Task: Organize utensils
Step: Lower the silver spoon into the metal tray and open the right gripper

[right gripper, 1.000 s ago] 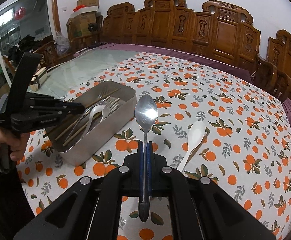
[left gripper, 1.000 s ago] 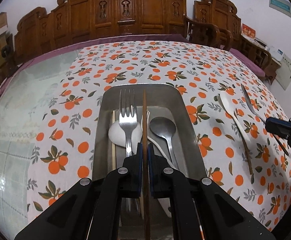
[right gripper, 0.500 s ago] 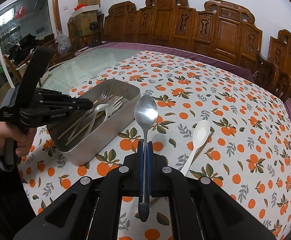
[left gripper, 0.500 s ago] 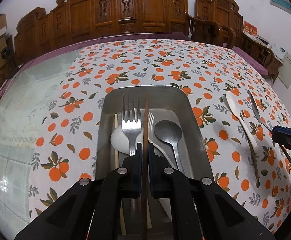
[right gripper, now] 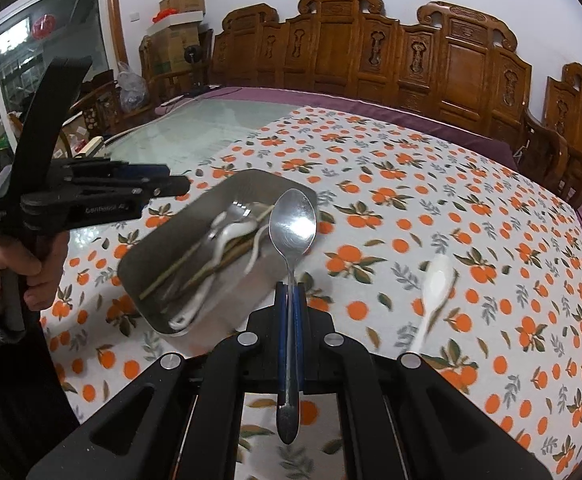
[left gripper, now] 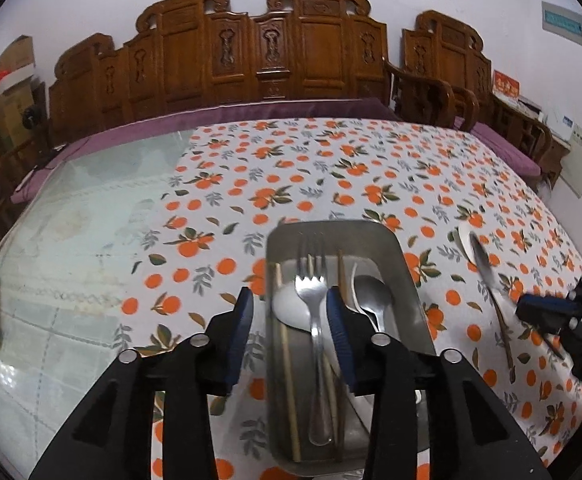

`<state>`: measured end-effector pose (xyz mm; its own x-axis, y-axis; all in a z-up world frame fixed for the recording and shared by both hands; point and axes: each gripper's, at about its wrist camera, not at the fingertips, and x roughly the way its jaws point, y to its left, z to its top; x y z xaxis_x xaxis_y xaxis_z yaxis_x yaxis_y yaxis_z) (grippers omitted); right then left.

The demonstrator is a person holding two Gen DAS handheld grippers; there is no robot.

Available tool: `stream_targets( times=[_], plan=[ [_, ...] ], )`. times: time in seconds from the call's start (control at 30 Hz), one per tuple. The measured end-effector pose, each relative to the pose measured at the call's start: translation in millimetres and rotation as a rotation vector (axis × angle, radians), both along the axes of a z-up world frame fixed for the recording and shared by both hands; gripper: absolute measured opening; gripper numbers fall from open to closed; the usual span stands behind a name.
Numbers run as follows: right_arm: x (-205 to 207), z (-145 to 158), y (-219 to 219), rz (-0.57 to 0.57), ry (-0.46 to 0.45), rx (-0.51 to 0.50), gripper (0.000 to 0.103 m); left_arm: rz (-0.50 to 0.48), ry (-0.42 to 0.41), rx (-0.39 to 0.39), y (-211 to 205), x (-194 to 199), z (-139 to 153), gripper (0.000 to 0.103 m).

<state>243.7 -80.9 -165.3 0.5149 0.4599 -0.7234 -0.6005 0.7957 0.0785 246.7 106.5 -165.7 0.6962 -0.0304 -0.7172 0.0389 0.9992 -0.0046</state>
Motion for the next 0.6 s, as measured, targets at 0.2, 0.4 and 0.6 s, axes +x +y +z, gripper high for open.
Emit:
stream_targets(
  times=[0.2,0.4,0.6],
  plan=[
    [-1,-2,31,0.029,0.024,0.014,0.005,0.023,-0.034,-0.023,18,-3,13,0.068],
    [6,-3,57,0.040,0.039,0.036,0.005,0.052,-0.082,-0.021,33,-8,26,0.084],
    [26,-9,79,0.025,0.089,0.087,0.005,0.089,-0.090,-0.044,49,-8,30,0.087]
  ],
)
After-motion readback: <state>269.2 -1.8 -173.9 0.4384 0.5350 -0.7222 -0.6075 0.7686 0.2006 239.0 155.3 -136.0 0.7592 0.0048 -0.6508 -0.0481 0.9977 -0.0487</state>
